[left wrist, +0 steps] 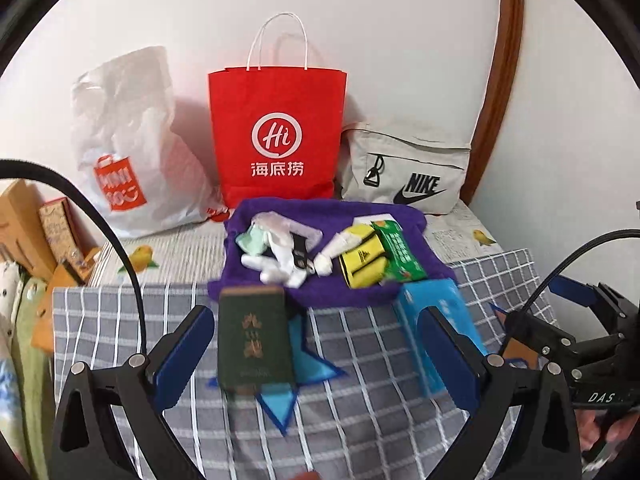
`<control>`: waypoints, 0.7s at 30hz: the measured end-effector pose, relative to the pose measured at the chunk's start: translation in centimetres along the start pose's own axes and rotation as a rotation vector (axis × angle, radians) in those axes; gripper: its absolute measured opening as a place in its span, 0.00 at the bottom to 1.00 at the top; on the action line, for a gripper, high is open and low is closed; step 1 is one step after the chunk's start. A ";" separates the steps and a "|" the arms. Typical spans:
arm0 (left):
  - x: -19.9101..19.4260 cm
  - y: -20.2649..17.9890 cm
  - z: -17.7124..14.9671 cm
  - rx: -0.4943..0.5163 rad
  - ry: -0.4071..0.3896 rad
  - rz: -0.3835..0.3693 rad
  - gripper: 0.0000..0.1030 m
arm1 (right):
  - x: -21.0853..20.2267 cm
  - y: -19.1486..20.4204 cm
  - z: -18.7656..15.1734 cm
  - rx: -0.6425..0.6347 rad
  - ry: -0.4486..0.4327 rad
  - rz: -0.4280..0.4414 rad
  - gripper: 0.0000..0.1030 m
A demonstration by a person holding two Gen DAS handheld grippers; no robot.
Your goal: Organize soft objects
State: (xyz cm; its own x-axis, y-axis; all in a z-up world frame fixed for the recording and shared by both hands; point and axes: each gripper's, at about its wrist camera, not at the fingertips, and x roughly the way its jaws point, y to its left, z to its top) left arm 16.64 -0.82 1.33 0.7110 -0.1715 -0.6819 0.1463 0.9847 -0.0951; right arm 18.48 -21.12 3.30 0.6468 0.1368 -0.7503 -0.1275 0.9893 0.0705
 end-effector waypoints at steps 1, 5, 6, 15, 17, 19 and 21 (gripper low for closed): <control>-0.7 -0.3 -0.6 -0.003 -0.005 0.006 1.00 | -0.9 0.2 -0.5 0.007 0.001 -0.004 1.00; -3.0 -1.9 -2.8 0.021 0.006 0.024 1.00 | -3.0 0.7 -2.2 0.022 0.015 0.016 1.00; -3.4 -2.0 -3.1 0.026 0.008 0.026 1.00 | -3.6 0.8 -2.7 0.024 0.014 0.011 1.00; -8.2 -2.7 -5.7 0.032 -0.033 0.053 1.00 | -7.4 1.2 -5.5 0.040 -0.018 -0.029 1.00; -9.0 -2.8 -6.0 0.039 -0.046 0.065 1.00 | -8.2 1.4 -5.8 0.039 -0.025 -0.036 1.00; -9.8 -2.7 -6.4 0.033 -0.061 0.074 1.00 | -8.9 1.6 -6.2 0.035 -0.034 -0.052 1.00; -10.4 -2.6 -6.7 0.028 -0.066 0.066 1.00 | -9.5 1.8 -6.6 0.032 -0.043 -0.055 1.00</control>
State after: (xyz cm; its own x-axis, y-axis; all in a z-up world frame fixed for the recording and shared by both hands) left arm 4.20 -1.36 3.81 0.7632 -0.1089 -0.6369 0.1164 0.9927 -0.0302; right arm 7.11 -21.00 6.23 0.6842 0.0835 -0.7245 -0.0670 0.9964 0.0515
